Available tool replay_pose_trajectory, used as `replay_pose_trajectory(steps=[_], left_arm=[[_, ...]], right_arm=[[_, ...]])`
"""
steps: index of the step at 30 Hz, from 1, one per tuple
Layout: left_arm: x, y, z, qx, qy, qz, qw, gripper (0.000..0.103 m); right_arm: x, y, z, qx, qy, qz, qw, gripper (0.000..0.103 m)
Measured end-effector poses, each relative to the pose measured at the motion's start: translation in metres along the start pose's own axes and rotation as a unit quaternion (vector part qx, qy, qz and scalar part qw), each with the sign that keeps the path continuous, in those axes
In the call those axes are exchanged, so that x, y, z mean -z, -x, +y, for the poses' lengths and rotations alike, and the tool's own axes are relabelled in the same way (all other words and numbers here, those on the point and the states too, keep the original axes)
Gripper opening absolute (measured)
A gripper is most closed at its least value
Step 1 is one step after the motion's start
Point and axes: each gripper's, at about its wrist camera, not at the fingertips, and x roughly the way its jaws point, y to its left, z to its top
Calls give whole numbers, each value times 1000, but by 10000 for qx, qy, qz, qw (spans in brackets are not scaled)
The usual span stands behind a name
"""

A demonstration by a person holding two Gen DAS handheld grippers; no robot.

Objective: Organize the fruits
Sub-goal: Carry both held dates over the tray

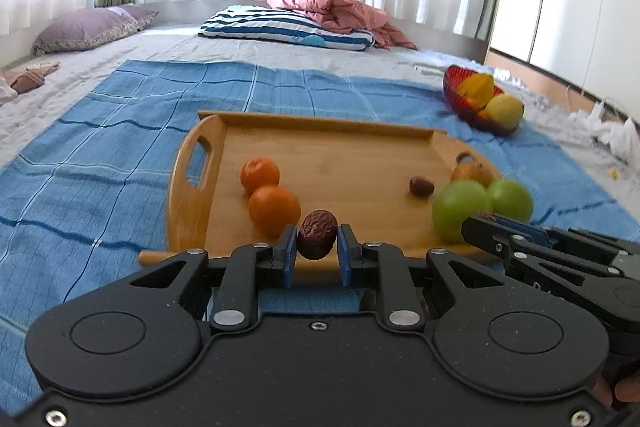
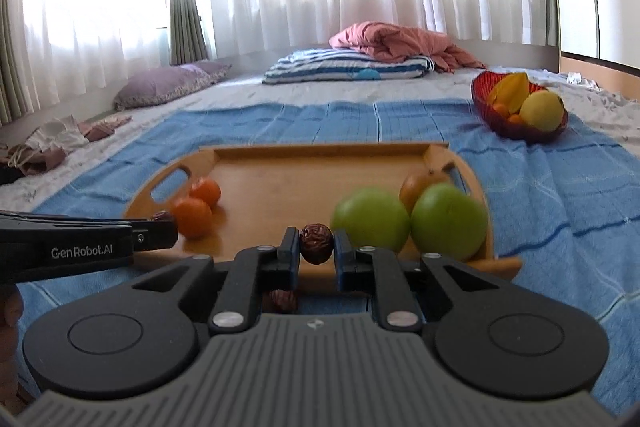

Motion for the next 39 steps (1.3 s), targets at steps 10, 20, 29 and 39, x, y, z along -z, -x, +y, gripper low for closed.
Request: replay_pose_trajectory(steps=[10,20,29,39], left_arm=[[-51,-20,20,163,166,46,9997,20],[-97,-67,33,138,219,442,9987,20],[-114,-125,36,-119,230,1034,9943,20],[-104,-163,42,-371,255,1385,9893,20]], right_arm=[[-45,-19,-23,-298,-355,181,9988,21],[-93,-70,-52,-322,-797,918,9921,21],[-108,-125,-63,-112,-875,1756,9805,21],[-98,-164,-60,306,-561,2250,9723,23]])
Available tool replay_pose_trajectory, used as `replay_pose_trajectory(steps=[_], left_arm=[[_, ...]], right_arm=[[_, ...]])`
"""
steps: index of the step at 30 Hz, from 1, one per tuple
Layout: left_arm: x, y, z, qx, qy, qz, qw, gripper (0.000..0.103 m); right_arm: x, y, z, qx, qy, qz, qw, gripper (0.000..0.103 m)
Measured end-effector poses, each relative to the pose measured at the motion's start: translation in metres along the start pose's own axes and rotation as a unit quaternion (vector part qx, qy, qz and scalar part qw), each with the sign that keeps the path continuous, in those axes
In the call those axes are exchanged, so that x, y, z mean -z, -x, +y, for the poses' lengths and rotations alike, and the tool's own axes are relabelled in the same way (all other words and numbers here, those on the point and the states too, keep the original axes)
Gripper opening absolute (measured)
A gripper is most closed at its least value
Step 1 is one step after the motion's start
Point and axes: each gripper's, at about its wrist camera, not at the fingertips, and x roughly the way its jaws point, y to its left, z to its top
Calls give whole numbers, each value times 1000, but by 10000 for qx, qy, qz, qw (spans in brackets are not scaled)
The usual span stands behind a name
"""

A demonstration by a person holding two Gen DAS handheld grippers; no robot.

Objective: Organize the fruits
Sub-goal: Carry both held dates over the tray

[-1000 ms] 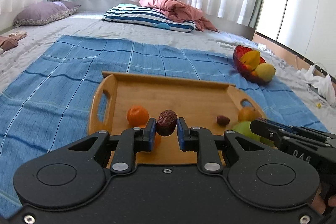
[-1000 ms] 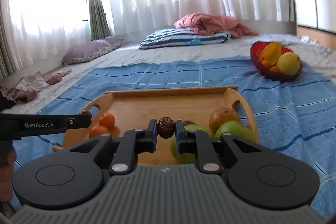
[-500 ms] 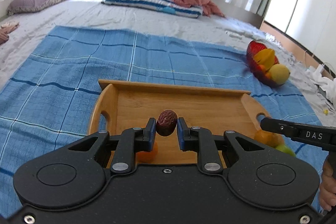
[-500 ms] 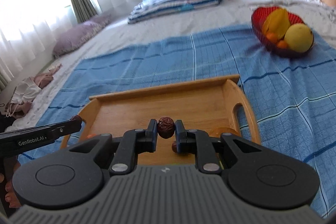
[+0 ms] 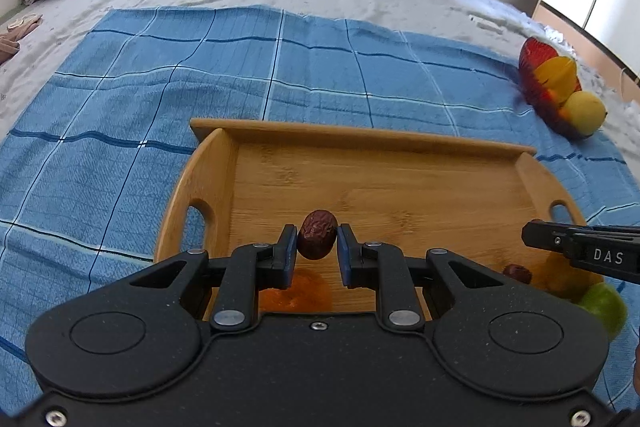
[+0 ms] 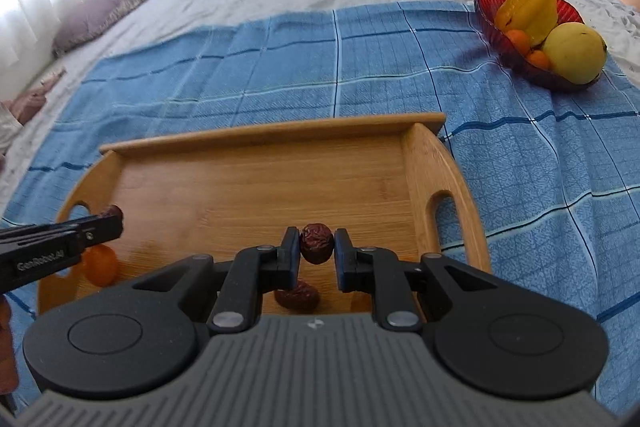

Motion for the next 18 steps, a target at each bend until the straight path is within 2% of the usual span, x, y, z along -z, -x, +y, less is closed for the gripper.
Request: replay_pose_trajectory(steps=[9,18], left_arm=[[-2,-14,4,-242,-49,201,9995,20],[-1,-17,5,-264,-61,227,9994,20]], right_arm=[[-7,-19,10,360,329,382,9981,23],[-5,-28,20,405,495,496,9967,22]])
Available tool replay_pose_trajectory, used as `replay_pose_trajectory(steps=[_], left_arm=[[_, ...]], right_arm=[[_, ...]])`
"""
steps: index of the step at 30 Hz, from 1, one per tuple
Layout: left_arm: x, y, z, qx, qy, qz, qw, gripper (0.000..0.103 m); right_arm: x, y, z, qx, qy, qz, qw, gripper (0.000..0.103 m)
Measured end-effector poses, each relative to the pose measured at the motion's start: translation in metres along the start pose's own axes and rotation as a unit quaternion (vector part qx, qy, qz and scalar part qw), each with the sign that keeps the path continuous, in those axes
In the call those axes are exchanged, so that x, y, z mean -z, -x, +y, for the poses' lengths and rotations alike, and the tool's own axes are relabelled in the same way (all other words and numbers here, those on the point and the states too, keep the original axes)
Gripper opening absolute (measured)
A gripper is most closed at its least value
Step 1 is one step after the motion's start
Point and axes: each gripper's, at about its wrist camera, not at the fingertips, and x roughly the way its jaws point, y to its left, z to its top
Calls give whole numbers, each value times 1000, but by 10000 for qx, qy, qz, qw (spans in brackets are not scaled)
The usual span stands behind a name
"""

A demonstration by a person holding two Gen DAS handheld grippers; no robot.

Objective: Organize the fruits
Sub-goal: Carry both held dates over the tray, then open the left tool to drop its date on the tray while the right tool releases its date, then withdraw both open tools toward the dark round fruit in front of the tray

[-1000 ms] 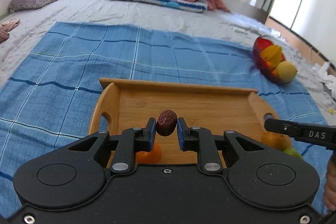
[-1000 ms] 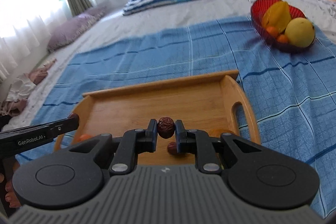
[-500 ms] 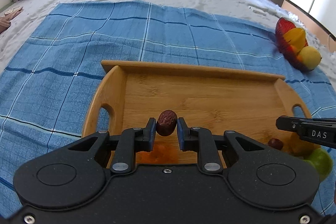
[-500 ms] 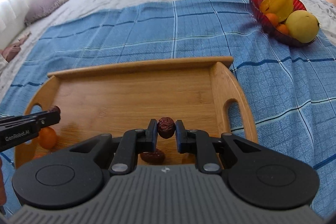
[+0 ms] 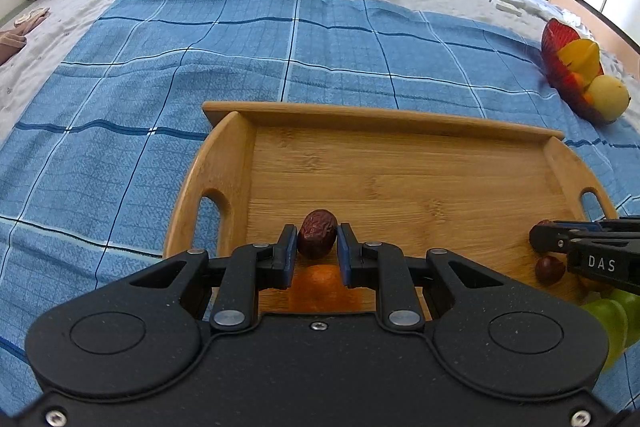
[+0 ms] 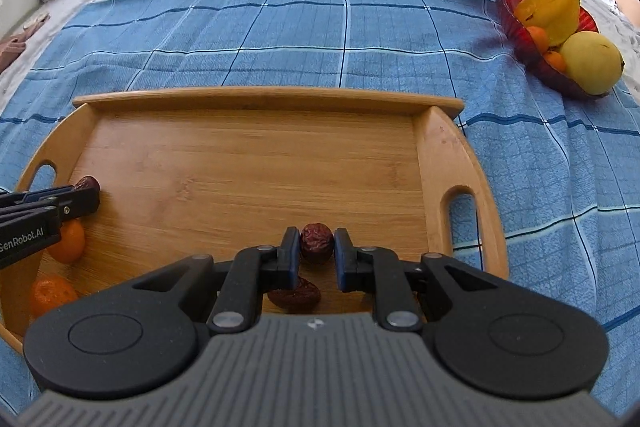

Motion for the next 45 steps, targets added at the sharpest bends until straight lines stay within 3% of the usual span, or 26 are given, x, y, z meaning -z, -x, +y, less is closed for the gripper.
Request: replay_pose_trajectory(steps=[10,11,12,14,16,21,26,30,45], left_arm=[[0,-3,2,48,60,4,10000,23],[0,-3,2,43,71,6,10000,29],[0,-2,2,46,88,-4,9999,40],[1,0,3,50,118,-42,9999,49],[2,2,3,57,101,-75,9999,54],[6,14,4,30,84,-269,9996,80],[11,32,6,-9,62,-504,9987,96],[20,52,7,-93,63,-829,9965,102],[69,110,8,137,-141,-1469,9890,103]], right_arm=[[1,0,-3,-41,-59,-33,10000,27],[1,1,-3,-52,-69,-38,10000,36],[1,1,-3,-74,-88,-50,9999,39],[2,2,-4,-98,-131,-89,9998,43],[3,5,-5,-123,-162,-143,9997,49],[5,16,-9,-184,-195,-375,9989,67],[10,31,-15,-213,-269,-648,9973,81],[17,45,-18,-193,-247,-970,9948,89],[66,93,-24,-338,-127,-2070,9777,102]])
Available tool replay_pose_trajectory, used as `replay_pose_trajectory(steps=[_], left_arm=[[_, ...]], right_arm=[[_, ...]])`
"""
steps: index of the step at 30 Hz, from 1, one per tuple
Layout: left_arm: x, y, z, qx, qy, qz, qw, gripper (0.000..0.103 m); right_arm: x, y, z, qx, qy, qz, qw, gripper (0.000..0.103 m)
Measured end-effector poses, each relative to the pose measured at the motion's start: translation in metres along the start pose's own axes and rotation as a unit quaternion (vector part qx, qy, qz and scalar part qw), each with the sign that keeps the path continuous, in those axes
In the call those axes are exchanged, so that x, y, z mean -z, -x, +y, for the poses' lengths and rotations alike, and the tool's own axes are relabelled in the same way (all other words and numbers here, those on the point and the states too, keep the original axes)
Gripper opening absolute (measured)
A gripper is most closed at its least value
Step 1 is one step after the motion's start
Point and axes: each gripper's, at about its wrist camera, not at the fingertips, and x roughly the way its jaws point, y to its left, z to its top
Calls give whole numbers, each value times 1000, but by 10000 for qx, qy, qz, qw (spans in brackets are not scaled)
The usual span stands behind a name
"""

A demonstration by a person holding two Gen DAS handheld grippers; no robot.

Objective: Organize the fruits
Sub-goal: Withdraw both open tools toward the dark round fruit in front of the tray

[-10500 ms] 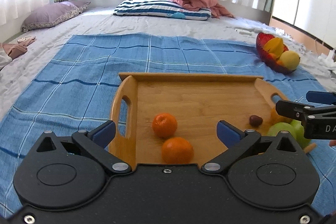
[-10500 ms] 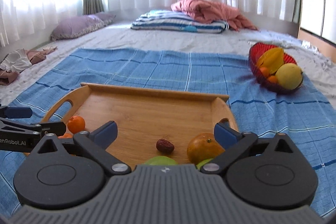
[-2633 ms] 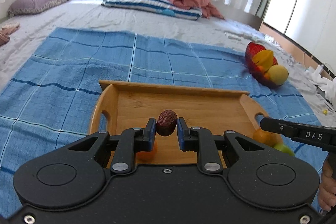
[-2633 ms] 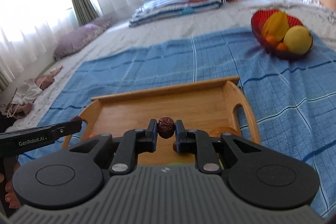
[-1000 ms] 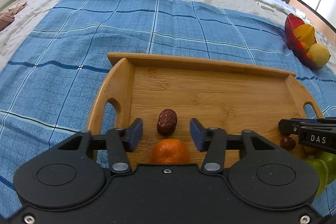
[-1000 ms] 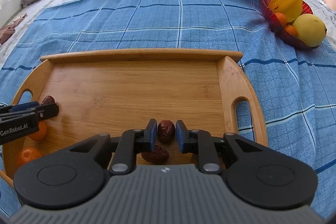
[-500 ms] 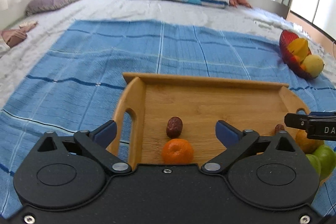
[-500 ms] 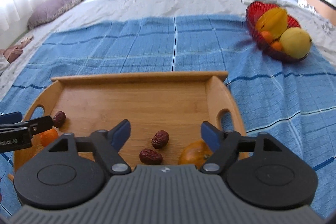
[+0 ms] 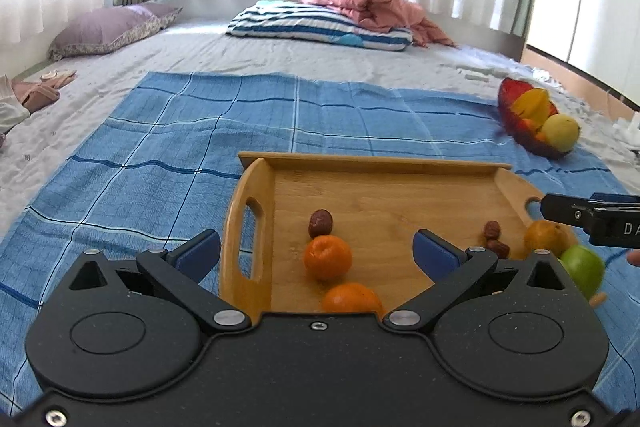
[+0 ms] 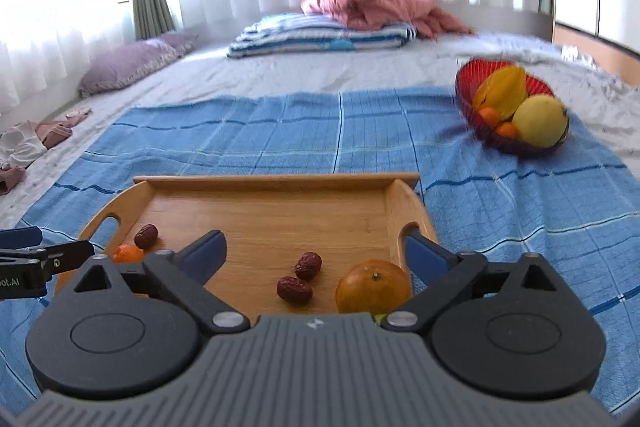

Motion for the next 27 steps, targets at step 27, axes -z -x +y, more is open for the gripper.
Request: replay_pose_trajectory(steps=[27], left_arm=[[65,56,-19,281,-410,-111,9987,103]], right_arm=[[80,76,36,182,910,-1271,9875,103]])
